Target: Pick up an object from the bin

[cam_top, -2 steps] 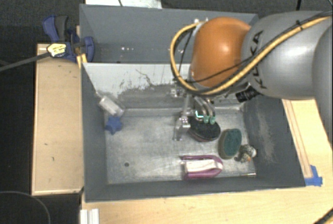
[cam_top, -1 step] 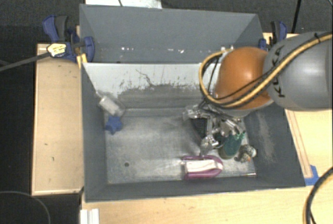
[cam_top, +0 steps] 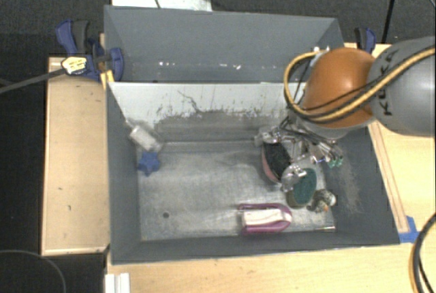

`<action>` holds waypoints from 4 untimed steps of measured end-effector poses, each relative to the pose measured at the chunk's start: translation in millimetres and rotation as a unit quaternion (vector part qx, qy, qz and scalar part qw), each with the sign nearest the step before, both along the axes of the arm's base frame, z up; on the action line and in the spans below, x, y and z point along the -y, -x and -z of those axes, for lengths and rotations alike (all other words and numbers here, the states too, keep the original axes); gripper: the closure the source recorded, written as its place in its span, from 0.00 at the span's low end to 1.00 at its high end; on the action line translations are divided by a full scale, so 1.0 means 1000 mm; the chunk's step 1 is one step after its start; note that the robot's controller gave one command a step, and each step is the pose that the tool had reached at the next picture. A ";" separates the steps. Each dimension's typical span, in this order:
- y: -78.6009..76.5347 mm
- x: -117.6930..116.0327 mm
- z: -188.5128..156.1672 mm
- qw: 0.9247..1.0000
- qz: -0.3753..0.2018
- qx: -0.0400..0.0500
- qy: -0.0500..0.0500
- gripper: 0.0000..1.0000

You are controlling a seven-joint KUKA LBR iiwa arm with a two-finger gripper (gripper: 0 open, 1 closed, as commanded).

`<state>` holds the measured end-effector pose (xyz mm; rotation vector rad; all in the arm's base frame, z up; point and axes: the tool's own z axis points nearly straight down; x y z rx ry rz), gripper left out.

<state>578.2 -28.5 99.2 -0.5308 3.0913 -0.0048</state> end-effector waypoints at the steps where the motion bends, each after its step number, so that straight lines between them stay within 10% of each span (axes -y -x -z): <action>1: 0.016 0.025 0.020 0.991 0.136 -0.001 -0.002 0.00; 2: 0.017 0.025 0.020 0.991 0.137 -0.001 -0.002 1.00; 3: 0.017 0.025 0.020 0.990 0.138 -0.001 -0.002 0.00; 4: 0.100 0.083 0.000 0.999 0.042 -0.003 0.000 0.00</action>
Offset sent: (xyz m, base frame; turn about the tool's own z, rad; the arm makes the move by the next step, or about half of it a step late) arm -0.0174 -0.0248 -0.0207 0.2725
